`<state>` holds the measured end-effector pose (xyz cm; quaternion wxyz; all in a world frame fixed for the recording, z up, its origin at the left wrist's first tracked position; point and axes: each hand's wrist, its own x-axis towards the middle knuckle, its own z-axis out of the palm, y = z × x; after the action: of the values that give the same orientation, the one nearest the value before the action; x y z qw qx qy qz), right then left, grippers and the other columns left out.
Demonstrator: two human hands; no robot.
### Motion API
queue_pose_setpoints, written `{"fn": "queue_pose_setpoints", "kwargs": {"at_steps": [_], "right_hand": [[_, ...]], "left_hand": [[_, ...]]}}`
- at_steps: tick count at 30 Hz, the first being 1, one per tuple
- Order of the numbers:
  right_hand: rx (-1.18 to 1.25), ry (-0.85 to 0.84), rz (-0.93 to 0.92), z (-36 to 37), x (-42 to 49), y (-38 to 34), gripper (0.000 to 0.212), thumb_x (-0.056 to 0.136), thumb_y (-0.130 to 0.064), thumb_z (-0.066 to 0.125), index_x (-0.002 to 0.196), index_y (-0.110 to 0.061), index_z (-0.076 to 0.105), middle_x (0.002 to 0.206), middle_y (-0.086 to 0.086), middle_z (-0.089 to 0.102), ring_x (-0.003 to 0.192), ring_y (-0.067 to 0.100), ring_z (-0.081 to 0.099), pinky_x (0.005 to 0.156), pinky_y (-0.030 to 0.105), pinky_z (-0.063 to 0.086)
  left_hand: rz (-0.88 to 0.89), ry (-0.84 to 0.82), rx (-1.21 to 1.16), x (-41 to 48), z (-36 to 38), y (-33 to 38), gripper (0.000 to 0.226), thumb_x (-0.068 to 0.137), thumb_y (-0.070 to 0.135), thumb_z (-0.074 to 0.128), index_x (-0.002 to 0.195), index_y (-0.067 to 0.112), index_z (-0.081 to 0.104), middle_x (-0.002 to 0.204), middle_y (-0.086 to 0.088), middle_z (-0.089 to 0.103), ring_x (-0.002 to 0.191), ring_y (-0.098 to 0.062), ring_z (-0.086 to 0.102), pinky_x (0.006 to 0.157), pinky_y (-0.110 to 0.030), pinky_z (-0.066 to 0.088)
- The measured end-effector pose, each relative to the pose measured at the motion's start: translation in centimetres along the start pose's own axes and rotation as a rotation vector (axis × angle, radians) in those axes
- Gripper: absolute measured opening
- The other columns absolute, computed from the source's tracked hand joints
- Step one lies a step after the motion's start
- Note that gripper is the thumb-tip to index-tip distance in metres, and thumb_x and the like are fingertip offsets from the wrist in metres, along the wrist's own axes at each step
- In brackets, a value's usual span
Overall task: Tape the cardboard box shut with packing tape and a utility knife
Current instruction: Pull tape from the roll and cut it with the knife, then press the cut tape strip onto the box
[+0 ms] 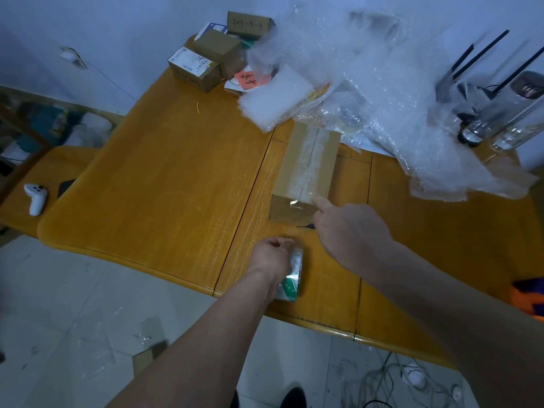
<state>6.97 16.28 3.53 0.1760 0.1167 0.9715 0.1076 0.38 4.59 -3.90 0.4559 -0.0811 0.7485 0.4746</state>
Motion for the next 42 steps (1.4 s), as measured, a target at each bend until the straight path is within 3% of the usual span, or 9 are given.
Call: {"fn": "queue_pose_setpoints", "kwargs": {"at_steps": [8,10,13,17,21,26,32,38,42], "right_hand": [[-0.101,-0.049,-0.070,-0.5,-0.7,1.5,0.034,0.100,0.002,0.036,0.077,-0.012,0.057,0.167,0.013,0.025,0.043,0.012,0.035,0.042,0.026,0.030],[-0.038,-0.021,-0.071,0.2,-1.4,2.4,0.031,0.103,-0.005,0.036,0.091,-0.010,0.064,0.147,0.010,0.046,0.050,0.012,0.045,0.044,0.025,0.040],[0.103,0.036,-0.038,2.0,-3.8,3.3,0.024,0.107,-0.025,0.043,0.113,-0.019,0.066,0.120,0.000,0.051,0.075,0.009,0.054,0.060,0.025,0.057],[0.719,0.089,0.340,5.7,-7.9,4.2,0.028,0.105,-0.033,0.047,0.122,-0.023,0.067,0.105,-0.005,0.051,0.073,0.012,0.056,0.062,0.028,0.052],[1.236,0.131,0.793,11.5,-11.1,4.4,0.025,0.105,-0.028,0.050,0.120,-0.017,0.067,0.090,0.012,0.066,0.071,0.028,0.061,0.058,0.035,0.045],[1.197,0.131,1.202,17.5,-13.4,4.7,0.036,0.104,-0.031,0.053,0.132,-0.010,0.061,0.106,0.011,0.064,0.093,0.031,0.062,0.080,0.044,0.053],[1.136,0.144,1.388,19.5,-14.3,3.9,0.035,0.103,-0.032,0.055,0.127,-0.008,0.060,0.080,0.004,0.060,0.066,0.028,0.060,0.057,0.038,0.051],[1.034,0.109,1.473,20.3,-14.1,3.9,0.029,0.101,-0.036,0.057,0.118,-0.014,0.065,0.088,0.012,0.067,0.076,0.035,0.066,0.069,0.052,0.060],[1.049,0.096,1.475,19.5,-14.3,4.3,0.033,0.102,-0.030,0.057,0.127,-0.010,0.061,0.097,0.012,0.063,0.073,0.029,0.060,0.060,0.037,0.051]], "left_hand": [[-0.008,0.014,-0.013,-0.5,-0.5,-0.5,0.015,0.102,0.027,0.059,0.091,0.028,0.069,0.107,-0.009,0.075,0.102,-0.031,0.072,0.097,-0.052,0.059],[-0.005,0.017,-0.013,-0.8,-0.7,-0.7,0.014,0.102,0.027,0.060,0.091,0.028,0.069,0.107,-0.009,0.075,0.102,-0.031,0.072,0.097,-0.052,0.059],[0.001,0.020,-0.007,-1.1,-1.0,-0.9,0.013,0.102,0.028,0.059,0.093,0.028,0.068,0.106,-0.009,0.074,0.102,-0.030,0.072,0.096,-0.050,0.059],[0.013,0.017,-0.008,-1.3,-1.2,-1.2,0.012,0.103,0.028,0.059,0.100,0.023,0.071,0.106,-0.009,0.075,0.101,-0.031,0.072,0.095,-0.049,0.059],[0.013,0.034,-0.004,-1.7,-1.3,-1.3,0.012,0.101,0.030,0.060,0.096,0.027,0.071,0.104,-0.005,0.076,0.099,-0.029,0.071,0.096,-0.052,0.059],[0.027,0.046,0.013,-1.9,-1.3,-1.5,0.013,0.101,0.032,0.060,0.094,0.028,0.070,0.101,-0.007,0.076,0.095,-0.029,0.072,0.093,-0.051,0.060],[0.033,0.051,0.031,-1.9,-1.2,-1.4,0.013,0.102,0.032,0.059,0.095,0.028,0.070,0.101,-0.005,0.076,0.093,-0.027,0.072,0.092,-0.049,0.061],[0.026,0.047,0.025,-2.0,-1.4,-1.5,0.013,0.102,0.033,0.059,0.097,0.028,0.070,0.103,-0.005,0.075,0.097,-0.029,0.071,0.093,-0.051,0.060],[0.025,0.039,0.023,-2.0,-1.7,-1.4,0.013,0.101,0.035,0.059,0.097,0.028,0.070,0.104,-0.005,0.075,0.098,-0.029,0.071,0.094,-0.053,0.059]]}}
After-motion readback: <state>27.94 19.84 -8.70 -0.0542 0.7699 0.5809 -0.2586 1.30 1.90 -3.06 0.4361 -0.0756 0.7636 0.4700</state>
